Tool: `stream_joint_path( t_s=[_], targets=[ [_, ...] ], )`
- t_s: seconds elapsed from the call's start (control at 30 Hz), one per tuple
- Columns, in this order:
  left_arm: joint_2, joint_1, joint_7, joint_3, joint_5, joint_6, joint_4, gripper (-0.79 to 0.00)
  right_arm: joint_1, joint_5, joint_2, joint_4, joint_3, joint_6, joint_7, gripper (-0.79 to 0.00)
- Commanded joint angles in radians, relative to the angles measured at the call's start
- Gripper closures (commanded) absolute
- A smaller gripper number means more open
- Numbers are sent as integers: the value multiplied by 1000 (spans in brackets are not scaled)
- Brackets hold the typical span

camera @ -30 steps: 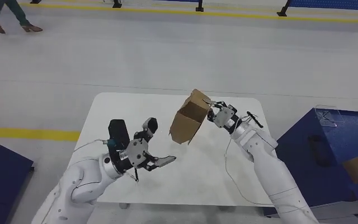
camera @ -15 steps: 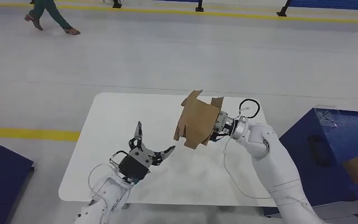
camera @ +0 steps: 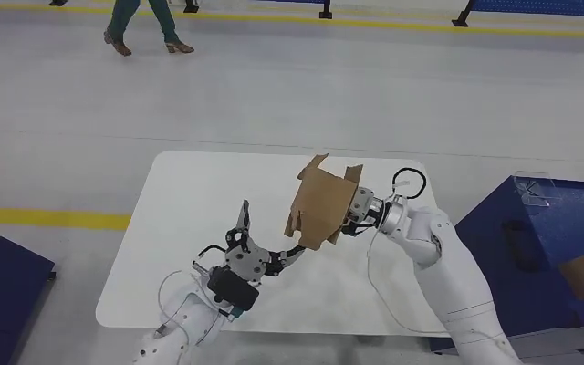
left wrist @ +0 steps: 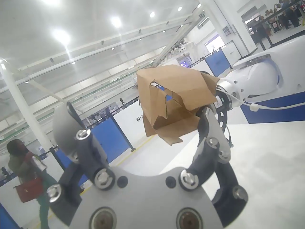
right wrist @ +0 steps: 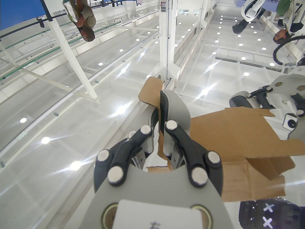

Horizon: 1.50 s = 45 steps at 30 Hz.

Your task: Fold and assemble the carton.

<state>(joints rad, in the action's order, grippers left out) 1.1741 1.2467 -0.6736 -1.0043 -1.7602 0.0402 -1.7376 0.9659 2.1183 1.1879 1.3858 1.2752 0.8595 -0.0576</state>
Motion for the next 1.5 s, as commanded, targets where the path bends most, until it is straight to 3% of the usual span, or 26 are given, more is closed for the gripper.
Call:
stream_joint_path(
  t_s=[0.0,0.53,0.57,0.67,0.83,1.0,1.1,1.17,1.2,1.23,1.47],
  targets=[
    [3,-5,17,6,-14,0,0,-785,9,-12,-2,6,5,10,11,0],
    [34,-50,90,41,-35,45,-1,-776,20,-83,-4,33,0,22,63,0],
    [36,-51,91,43,-36,48,0,-717,20,-89,-4,34,-1,18,65,0],
    [41,-56,100,45,-32,53,1,-646,19,-113,-3,37,-6,1,72,0],
    [49,-61,123,39,-11,58,3,-354,21,-144,-1,40,-14,-18,100,0],
    [56,-68,136,38,-7,62,5,-249,22,-168,1,43,-17,-42,123,0],
    [61,-71,141,36,0,71,7,-12,24,-181,2,45,-21,-57,134,0],
    [64,-71,141,36,8,79,9,0,24,-184,3,45,-22,-57,133,0],
    [66,-72,141,34,12,83,10,0,24,-184,3,45,-22,-57,133,-271],
    [67,-73,135,35,17,81,10,0,24,-184,3,45,-22,-57,133,-785],
    [70,-75,114,34,15,77,12,0,24,-184,3,45,-22,-57,133,-785]
  ],
)
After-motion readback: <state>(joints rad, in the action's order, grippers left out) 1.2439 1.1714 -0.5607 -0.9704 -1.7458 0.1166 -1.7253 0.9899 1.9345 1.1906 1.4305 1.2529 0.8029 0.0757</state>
